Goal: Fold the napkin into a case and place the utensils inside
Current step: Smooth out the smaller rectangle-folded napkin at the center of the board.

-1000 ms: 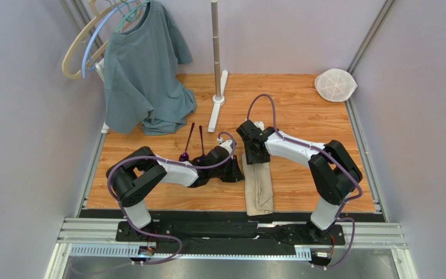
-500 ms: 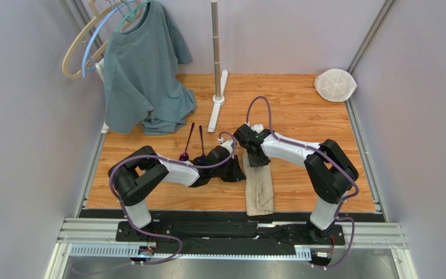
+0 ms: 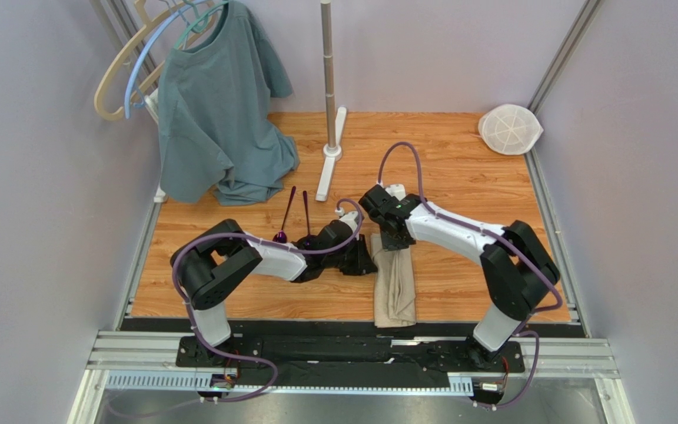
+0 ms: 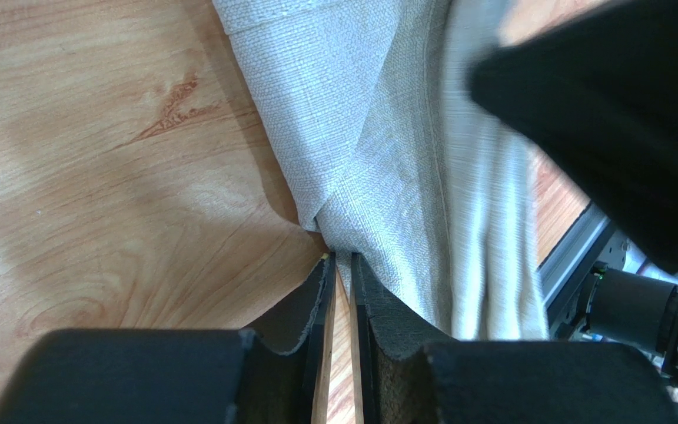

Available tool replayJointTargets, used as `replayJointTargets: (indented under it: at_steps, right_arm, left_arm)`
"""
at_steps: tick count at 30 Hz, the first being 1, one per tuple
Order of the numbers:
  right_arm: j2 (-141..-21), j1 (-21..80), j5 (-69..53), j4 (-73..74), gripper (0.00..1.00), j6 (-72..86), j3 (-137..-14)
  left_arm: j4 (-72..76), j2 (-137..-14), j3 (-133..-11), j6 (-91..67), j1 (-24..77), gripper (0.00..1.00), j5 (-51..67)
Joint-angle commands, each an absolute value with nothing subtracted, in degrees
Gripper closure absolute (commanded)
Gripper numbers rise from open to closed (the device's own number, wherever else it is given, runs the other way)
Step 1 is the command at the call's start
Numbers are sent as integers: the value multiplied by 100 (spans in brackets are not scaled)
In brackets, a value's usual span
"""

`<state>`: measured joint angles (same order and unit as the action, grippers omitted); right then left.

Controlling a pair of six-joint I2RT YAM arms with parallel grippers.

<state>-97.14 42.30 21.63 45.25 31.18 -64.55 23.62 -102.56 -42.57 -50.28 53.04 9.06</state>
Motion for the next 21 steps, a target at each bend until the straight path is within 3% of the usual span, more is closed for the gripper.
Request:
replayJointTargets:
  at_steps: [1,10,21]
  right_arm:
    - [-8948,4254,2040,4623,100,2892,-6452]
    - [-8876,4236,819,4254,100,3093,-6469]
    - [-9518,4122,536,3323,100,3577,-6407]
  left_arm:
    - [2355,-10353,-4368,-5019,5282,80,940]
    - [2364,-10380,-4421,-5036,5282,81,1002]
    - [2329,-10283,-4324,-5019,5291,81,949]
